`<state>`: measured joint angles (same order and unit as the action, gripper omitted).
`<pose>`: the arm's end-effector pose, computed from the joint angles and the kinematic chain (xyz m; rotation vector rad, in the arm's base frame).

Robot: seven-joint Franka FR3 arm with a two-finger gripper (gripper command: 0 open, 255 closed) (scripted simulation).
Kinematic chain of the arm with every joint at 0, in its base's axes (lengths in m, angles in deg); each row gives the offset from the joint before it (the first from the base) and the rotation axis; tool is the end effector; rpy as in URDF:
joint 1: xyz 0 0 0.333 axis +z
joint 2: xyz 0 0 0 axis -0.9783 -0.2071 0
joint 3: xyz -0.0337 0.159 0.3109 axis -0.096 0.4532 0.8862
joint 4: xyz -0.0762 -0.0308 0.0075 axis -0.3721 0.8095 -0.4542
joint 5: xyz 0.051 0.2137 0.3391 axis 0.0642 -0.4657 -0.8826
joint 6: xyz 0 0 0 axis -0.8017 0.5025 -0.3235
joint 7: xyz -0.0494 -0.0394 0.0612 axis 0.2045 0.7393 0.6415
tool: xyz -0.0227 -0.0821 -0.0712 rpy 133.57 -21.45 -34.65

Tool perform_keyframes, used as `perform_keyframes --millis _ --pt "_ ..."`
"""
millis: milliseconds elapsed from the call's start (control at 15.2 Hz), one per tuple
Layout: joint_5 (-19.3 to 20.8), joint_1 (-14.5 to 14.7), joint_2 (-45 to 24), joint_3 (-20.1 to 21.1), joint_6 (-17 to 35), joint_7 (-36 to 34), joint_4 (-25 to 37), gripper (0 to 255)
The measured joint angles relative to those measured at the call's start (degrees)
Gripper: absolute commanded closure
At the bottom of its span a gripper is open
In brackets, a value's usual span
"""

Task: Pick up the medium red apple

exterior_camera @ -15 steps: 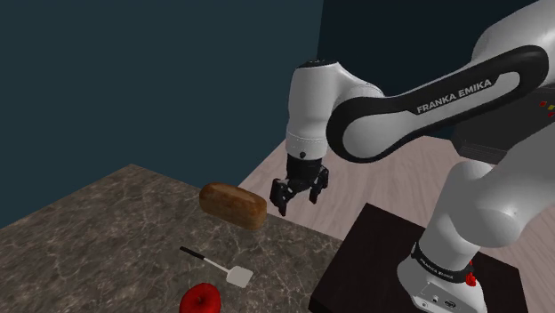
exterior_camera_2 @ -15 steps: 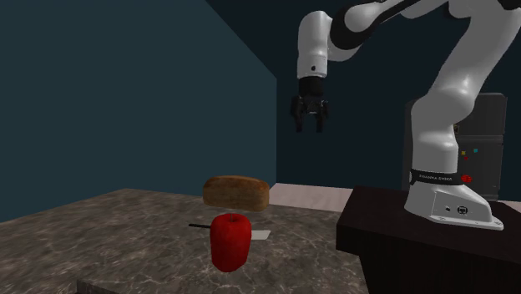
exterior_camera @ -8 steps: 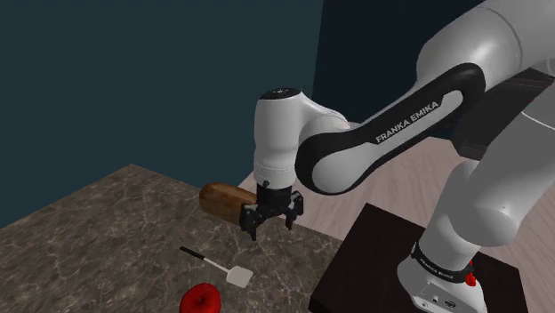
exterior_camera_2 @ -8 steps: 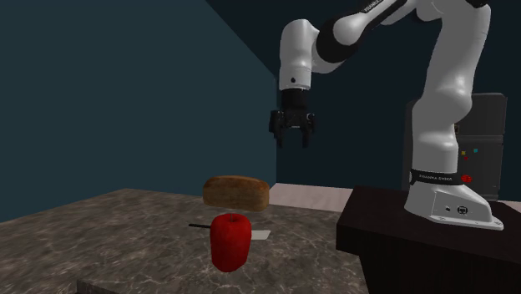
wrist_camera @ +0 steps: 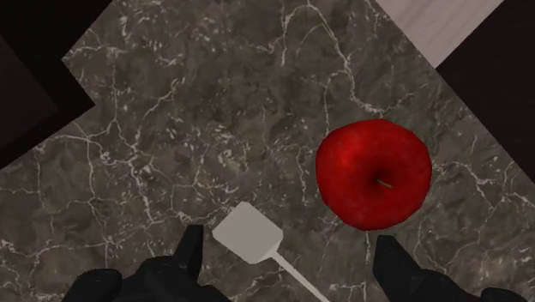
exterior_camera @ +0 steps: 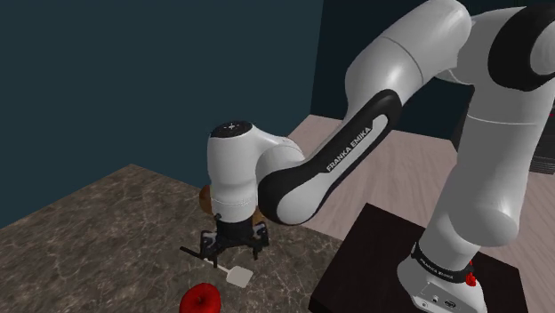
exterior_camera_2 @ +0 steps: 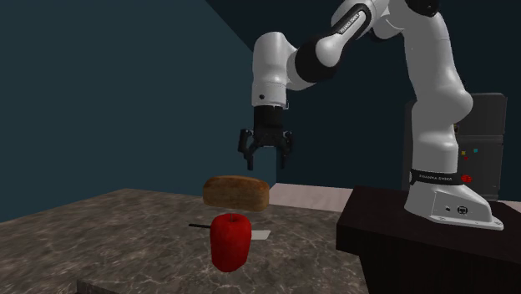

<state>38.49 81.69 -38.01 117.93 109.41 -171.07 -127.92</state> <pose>0.4182 0.3780 0.3442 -2.9368 0.9936 0.0181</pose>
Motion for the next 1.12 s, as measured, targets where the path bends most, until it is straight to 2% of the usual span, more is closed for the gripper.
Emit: perform_keyframes --millis 264,528,1056,1122 --pt "7.1 5.3 -10.2 -2.9 0.0 -9.8 8.7 0" --pt "11.4 10.6 -19.3 -6.5 -0.5 -16.2 17.8 0" --pt "14.2 12.8 -24.1 -9.0 2.7 -18.4 19.2 0" --pt "14.4 13.0 -24.5 -9.2 2.9 -18.5 19.3 255"
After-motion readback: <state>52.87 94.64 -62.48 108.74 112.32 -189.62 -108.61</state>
